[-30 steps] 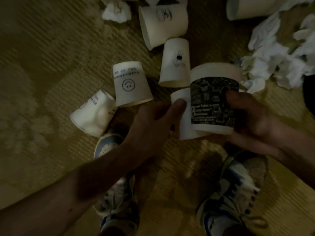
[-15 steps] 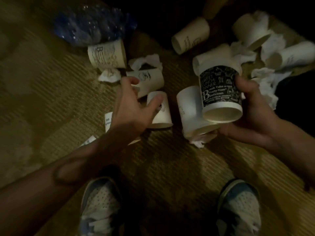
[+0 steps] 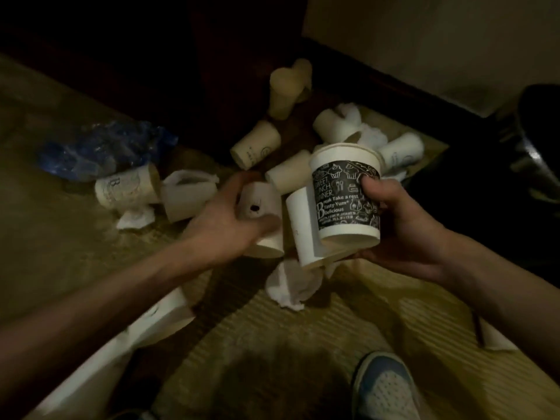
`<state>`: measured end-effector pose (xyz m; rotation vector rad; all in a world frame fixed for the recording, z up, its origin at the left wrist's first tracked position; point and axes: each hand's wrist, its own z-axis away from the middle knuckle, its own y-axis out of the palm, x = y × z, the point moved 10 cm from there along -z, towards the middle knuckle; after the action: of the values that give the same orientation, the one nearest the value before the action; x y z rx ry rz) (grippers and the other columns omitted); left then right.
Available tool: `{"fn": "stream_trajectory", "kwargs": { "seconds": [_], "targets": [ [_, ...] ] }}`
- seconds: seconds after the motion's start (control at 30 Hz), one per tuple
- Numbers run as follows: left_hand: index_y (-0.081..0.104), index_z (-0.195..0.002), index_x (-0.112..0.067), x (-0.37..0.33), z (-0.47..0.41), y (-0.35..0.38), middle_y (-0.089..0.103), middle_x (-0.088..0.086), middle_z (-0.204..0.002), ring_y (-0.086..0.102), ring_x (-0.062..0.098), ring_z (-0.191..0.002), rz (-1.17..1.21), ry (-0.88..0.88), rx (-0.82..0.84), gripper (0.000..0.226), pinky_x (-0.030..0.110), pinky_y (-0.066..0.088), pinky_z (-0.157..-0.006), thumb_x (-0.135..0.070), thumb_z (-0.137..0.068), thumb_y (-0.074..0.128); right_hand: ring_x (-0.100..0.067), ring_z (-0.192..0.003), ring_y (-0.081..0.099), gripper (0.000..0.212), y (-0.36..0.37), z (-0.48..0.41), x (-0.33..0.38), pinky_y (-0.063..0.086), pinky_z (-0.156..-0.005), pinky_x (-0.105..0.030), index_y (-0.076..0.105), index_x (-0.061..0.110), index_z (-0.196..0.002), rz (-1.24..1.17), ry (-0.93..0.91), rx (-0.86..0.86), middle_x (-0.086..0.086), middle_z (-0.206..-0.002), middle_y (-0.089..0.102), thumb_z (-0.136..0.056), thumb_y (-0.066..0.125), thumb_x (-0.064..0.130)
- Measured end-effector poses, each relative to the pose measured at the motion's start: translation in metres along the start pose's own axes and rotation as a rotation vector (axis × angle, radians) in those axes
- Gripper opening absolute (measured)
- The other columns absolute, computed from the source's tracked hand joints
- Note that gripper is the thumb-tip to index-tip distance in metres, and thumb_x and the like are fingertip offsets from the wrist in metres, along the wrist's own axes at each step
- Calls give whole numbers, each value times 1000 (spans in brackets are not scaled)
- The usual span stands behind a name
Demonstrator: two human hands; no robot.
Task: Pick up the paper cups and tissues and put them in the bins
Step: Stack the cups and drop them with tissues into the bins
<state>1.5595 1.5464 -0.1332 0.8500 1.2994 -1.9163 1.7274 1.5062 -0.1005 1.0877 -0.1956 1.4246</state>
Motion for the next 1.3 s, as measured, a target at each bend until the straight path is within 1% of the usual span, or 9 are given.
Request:
{"fn": "stream_trajectory", "kwargs": {
  "seconds": [0.13,0.47,0.67,0.8,0.9,1.0,1.13,1.2,1.3],
  "targets": [
    [38,-98,-71,-128,2,-18,50,-46,-93,55,-18,-84,75,336,-7,53,4,42,-43,-68,-55,69,-22,-99,68,64,-2,53,85,56,-82,-36,70,13,-113,66,-263,71,-9,-109,71,-59,83,46],
    [36,-113,-65,-313,-3,28,50,-28,-106,56,-8,-86,-214,706,117,64,27,54,-66,-81,-55,56,-19,-90,70,48,-65,183,213,57,-77,-30,71,11,-107,210,-627,-73,-7,-99,72,-71,74,42],
    [39,-111,-63,-329,-31,84,54,-27,-101,63,-4,-83,-181,616,237,64,30,59,-63,-78,-51,57,-27,-106,65,67,-179,195,181,49,-95,-41,63,10,-121,328,-339,-566,-14,-118,69,-68,72,50],
    [43,-94,-65,-326,-48,112,58,-26,-92,64,0,-81,-116,539,272,45,34,59,-67,-67,-57,69,-31,-115,61,72,-206,173,136,44,-103,-42,61,9,-123,176,-52,-558,-17,-123,66,-66,69,52],
    [47,-95,-61,-324,-53,122,58,-34,-91,62,-8,-78,-70,511,288,43,34,58,-68,-60,-59,71,-27,-101,65,68,-218,167,124,51,-89,-39,64,15,-117,208,43,-532,-12,-116,69,-65,69,58],
    [52,-104,-54,-324,-56,119,61,-20,-98,63,-8,-78,-2,487,277,57,27,57,-63,-62,-51,74,-26,-93,66,71,-227,168,124,51,-76,-37,64,19,-116,265,56,-530,-10,-108,71,-60,71,63],
    [52,-104,-55,-329,-62,104,63,-16,-101,65,-9,-77,68,474,239,64,13,50,-50,-67,-44,69,-23,-92,68,55,-231,169,135,51,-85,-40,69,19,-109,390,-20,-554,-7,-103,74,-71,69,58],
    [53,-97,-57,-333,-68,95,65,-14,-99,67,-5,-75,115,455,212,60,19,53,-53,-68,-41,71,-28,-96,69,48,-237,173,142,50,-95,-46,71,14,-105,511,-6,-640,-9,-100,75,-77,69,54],
    [54,-89,-61,-338,-75,88,67,-13,-101,69,0,-75,166,429,185,56,24,54,-55,-68,-41,82,-19,-86,72,54,-245,175,144,56,-87,-38,71,16,-102,817,117,-736,0,-90,76,-72,71,62]
  ]
}}
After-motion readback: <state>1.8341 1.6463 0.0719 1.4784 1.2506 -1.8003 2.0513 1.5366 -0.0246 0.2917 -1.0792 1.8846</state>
